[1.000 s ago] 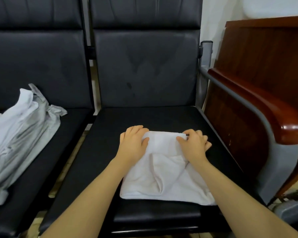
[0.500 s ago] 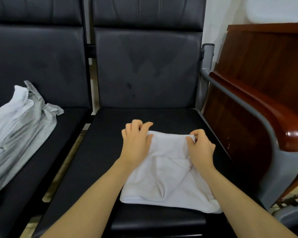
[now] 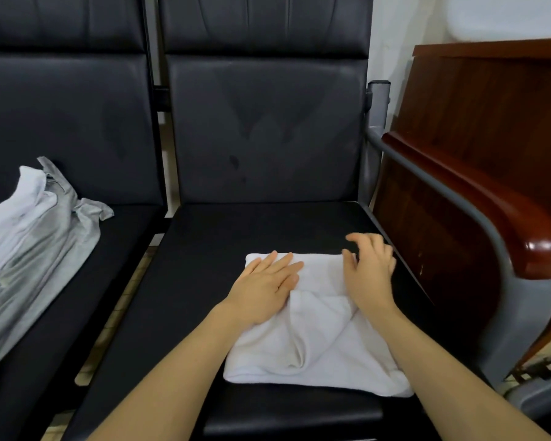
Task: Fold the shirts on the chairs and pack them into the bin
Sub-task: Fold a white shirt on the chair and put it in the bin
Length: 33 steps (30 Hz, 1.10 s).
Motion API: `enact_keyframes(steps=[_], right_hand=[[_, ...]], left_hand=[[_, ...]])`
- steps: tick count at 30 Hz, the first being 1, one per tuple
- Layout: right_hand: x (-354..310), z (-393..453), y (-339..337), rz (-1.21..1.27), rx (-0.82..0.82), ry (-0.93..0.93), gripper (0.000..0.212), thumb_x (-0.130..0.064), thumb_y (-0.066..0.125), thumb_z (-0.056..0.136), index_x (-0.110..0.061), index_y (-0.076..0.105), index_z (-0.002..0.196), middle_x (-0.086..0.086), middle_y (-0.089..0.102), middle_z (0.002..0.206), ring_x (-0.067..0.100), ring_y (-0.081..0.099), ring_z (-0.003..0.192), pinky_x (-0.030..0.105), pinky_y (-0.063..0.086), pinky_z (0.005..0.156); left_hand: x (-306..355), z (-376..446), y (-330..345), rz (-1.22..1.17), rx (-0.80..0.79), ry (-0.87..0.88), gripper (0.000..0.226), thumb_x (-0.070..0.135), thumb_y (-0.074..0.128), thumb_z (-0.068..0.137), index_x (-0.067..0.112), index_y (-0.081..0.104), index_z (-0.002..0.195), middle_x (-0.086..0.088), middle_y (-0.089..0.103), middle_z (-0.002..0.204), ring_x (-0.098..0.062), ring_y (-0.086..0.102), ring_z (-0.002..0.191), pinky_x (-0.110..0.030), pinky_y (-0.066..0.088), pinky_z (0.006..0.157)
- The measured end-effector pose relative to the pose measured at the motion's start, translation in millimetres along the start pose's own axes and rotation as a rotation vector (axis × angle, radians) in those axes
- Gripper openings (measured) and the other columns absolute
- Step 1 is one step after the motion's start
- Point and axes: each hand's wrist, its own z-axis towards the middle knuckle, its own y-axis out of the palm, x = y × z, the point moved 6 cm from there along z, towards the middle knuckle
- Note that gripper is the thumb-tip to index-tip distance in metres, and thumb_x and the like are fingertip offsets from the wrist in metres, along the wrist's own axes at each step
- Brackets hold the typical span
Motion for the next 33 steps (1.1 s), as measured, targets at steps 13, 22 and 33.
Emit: enact_keyframes(steps=[13, 22, 33], right_hand=[[3.6, -3.1, 52.2, -0.404, -0.641, -0.100, 0.057, -0.050, 0.008, 0.101, -0.028, 0.007, 0.153, -0.007, 0.002, 0.161, 0.012, -0.005, 0.147, 0.041, -0.012, 0.116], [-40.0, -29.5, 23.8, 0.094, -0.552, -0.196, 0.030, -0.040, 0.042, 0.099, -0.032, 0.059, 0.123, -0.018, 0.053, 0.128, -0.001, 0.044, 0.118, 0.022, 0.011, 0.097], [-42.8, -61.7, 13.0, -0.044, -0.476, -0.112, 0.023, -0.038, 0.056, 0.092, -0.025, 0.062, 0.111, -0.009, 0.058, 0.113, 0.010, 0.051, 0.106, 0.028, 0.016, 0.086]], left_hand=[[-19.9, 11.2, -2.5, 0.007, 0.062, -0.159, 0.049, 0.044, 0.019, 0.102, 0.036, 0.016, 0.150, 0.009, 0.005, 0.159, -0.008, -0.005, 0.145, -0.033, -0.007, 0.117], [-8.7, -32.1, -12.8, -0.036, -0.032, -0.120, 0.050, 0.042, 0.023, 0.102, 0.030, 0.016, 0.150, 0.006, 0.000, 0.160, -0.011, -0.005, 0.146, -0.033, -0.007, 0.115], [14.9, -89.6, -1.7, 0.266, -0.048, -0.025, 0.059, 0.048, 0.019, 0.101, 0.021, 0.007, 0.152, -0.002, -0.001, 0.160, -0.016, -0.002, 0.147, -0.031, 0.000, 0.118]])
